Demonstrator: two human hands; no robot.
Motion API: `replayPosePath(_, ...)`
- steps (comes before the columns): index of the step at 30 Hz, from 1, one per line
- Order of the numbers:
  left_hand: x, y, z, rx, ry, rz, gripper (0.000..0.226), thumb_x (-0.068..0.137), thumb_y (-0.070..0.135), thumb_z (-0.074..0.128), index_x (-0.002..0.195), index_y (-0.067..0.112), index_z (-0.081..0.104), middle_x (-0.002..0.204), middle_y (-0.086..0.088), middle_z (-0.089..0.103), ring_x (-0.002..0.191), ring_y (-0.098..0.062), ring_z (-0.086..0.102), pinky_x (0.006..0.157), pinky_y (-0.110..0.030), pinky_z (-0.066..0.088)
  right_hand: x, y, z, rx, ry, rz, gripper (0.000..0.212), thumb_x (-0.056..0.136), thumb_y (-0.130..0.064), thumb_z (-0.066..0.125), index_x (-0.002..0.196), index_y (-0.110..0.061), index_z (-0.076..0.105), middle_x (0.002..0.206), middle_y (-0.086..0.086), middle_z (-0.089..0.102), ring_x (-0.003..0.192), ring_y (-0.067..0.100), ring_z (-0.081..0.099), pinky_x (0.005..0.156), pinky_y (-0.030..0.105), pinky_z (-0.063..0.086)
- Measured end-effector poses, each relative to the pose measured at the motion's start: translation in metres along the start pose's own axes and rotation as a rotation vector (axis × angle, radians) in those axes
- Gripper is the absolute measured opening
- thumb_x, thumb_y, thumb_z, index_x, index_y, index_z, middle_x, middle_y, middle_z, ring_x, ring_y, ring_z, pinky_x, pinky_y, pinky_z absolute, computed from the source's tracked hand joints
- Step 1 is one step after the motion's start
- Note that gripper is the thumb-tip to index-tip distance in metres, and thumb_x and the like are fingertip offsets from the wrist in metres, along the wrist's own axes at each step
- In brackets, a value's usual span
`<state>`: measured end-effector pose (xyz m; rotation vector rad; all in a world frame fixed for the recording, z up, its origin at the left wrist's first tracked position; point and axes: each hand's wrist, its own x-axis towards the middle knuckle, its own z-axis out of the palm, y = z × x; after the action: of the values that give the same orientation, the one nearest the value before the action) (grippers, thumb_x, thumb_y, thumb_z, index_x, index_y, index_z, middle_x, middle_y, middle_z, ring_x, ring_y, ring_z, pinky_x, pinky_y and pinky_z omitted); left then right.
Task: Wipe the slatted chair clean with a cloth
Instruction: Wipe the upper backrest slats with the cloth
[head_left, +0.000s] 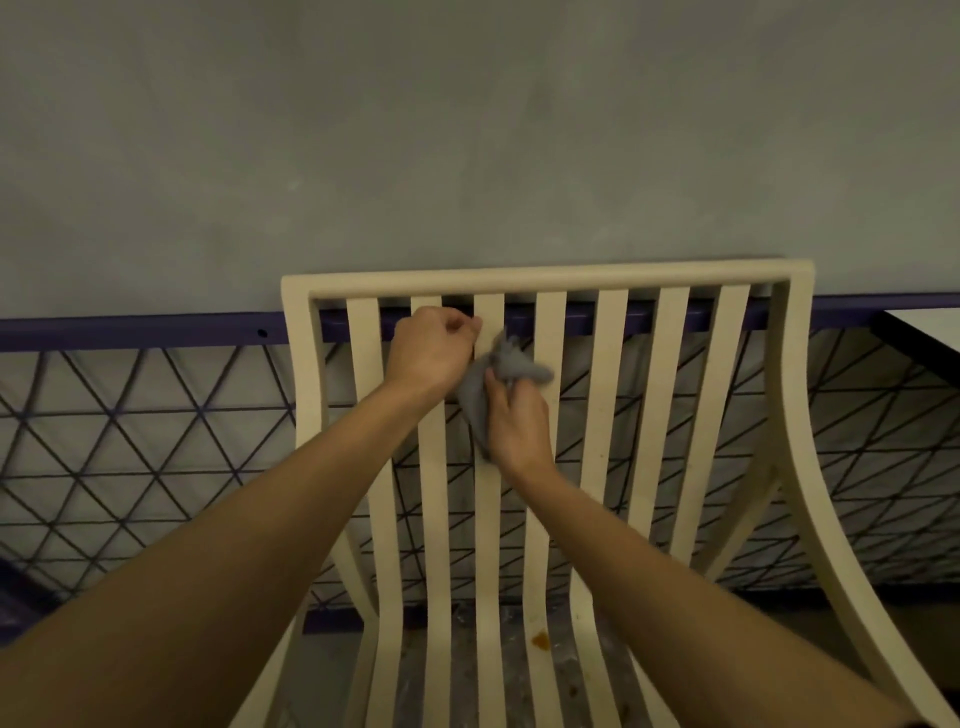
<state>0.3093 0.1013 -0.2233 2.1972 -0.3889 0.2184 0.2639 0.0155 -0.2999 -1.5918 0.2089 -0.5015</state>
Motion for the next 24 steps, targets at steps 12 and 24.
replayPosePath(12,-0.002,-0.002,-0.014,0.055,-0.116,-0.025,0.038,0.097,0.043,0.042,0.094,0.019,0.071,0.090,-0.003,0.073,0.090,-0.021,0.067,0.090,-0.040,0.052,-0.018,0.000,0.008,0.138,0.042,0.050,0.038,0.101,-0.018,0.047,0.137,-0.007,0.044,0.123,0.007,0.058,0.113,0.013,0.053,0.078,0.000,0.042)
replayPosePath(24,0.003,-0.013,-0.005,0.194,-0.038,0.120,0.028,0.085,0.044,0.067,0.086,0.016,0.071,0.077,0.002,0.072,0.076,-0.011,0.067,0.080,-0.035,0.054,-0.085,0.115,0.003,0.004,-0.012,0.232,0.023,0.098,-0.027,0.049,0.103,-0.005,0.056,0.088,0.002,0.060,0.082,0.005,0.058,0.074,0.013,0.047)
